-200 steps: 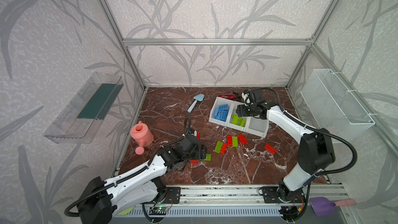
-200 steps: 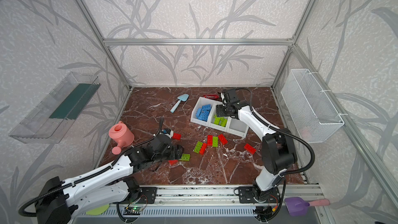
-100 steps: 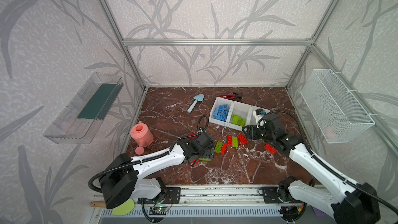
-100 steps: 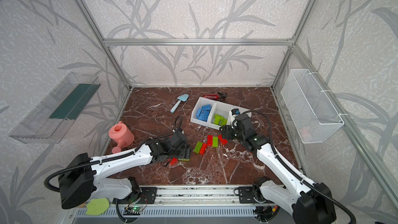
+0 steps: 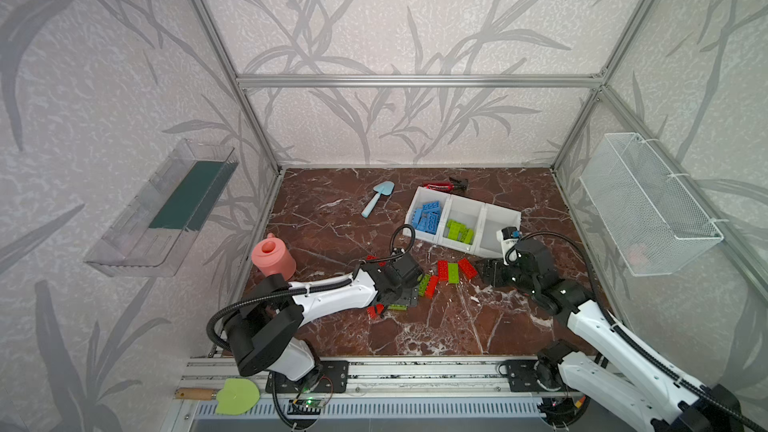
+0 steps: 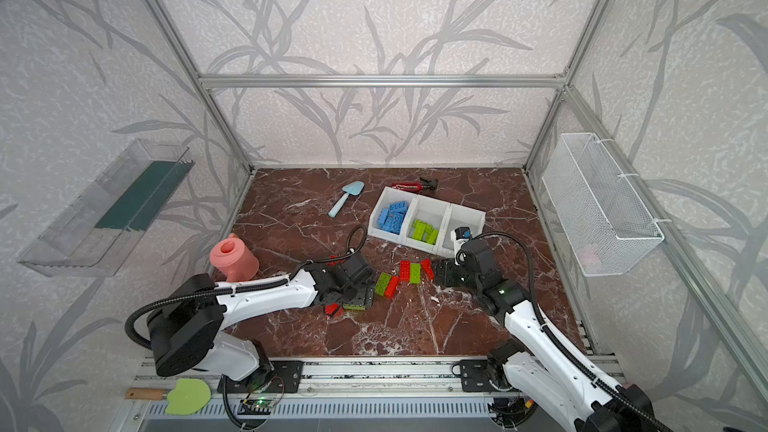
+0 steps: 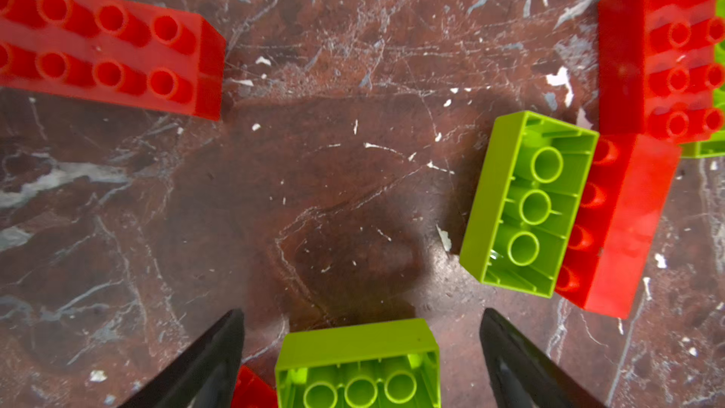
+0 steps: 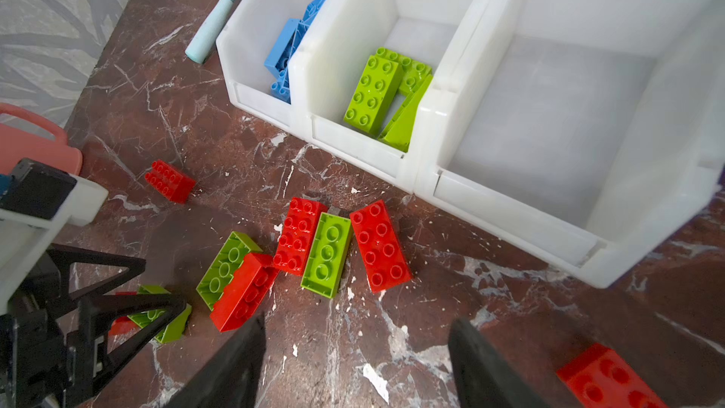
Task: Sort the legos into containers by color
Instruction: 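Close the left gripper on the lime-green brick beside a red brick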
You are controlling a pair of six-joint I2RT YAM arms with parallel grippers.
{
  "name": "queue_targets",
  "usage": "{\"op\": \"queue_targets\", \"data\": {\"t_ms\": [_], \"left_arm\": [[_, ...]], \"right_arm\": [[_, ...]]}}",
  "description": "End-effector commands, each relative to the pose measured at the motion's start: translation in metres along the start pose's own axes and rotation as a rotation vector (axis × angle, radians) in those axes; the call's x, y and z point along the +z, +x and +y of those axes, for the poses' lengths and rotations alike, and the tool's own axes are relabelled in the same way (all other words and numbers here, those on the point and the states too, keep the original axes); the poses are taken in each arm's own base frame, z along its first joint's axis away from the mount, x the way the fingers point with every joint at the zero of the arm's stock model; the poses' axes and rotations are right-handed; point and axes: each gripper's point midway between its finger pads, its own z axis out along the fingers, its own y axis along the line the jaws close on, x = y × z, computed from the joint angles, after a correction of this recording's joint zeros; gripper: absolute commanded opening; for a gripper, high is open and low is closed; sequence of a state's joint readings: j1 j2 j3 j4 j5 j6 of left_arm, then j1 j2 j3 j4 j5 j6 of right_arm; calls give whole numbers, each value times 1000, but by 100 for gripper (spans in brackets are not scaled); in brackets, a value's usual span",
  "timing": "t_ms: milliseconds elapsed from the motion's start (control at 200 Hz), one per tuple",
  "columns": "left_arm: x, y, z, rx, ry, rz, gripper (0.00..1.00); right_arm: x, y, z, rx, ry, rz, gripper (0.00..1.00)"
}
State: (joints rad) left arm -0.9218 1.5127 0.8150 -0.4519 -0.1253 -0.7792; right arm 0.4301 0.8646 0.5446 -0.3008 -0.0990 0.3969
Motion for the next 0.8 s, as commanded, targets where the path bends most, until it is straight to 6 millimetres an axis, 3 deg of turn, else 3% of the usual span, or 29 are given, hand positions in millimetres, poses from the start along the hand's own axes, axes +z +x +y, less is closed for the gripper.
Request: {"op": "queue_targets", "data": {"t_ms": [0, 265, 435, 705, 795], "left_arm": [[1, 1, -5, -14, -9, 6, 93], [11, 16, -10, -7, -36, 32, 88], [12, 19, -11, 0, -45, 34, 79], [0, 7, -15, 11, -35, -13, 58], [-13, -5, -21, 18, -15, -48, 56]], "right_arm": [[-3, 0, -2, -17, 11, -9, 75], [-5, 2, -4, -23, 16, -20, 75], [-6, 3, -4, -24, 14, -22, 74], [-5, 4, -3, -23, 8, -19, 75], [-6, 5, -2, -15, -3, -20, 75]]}}
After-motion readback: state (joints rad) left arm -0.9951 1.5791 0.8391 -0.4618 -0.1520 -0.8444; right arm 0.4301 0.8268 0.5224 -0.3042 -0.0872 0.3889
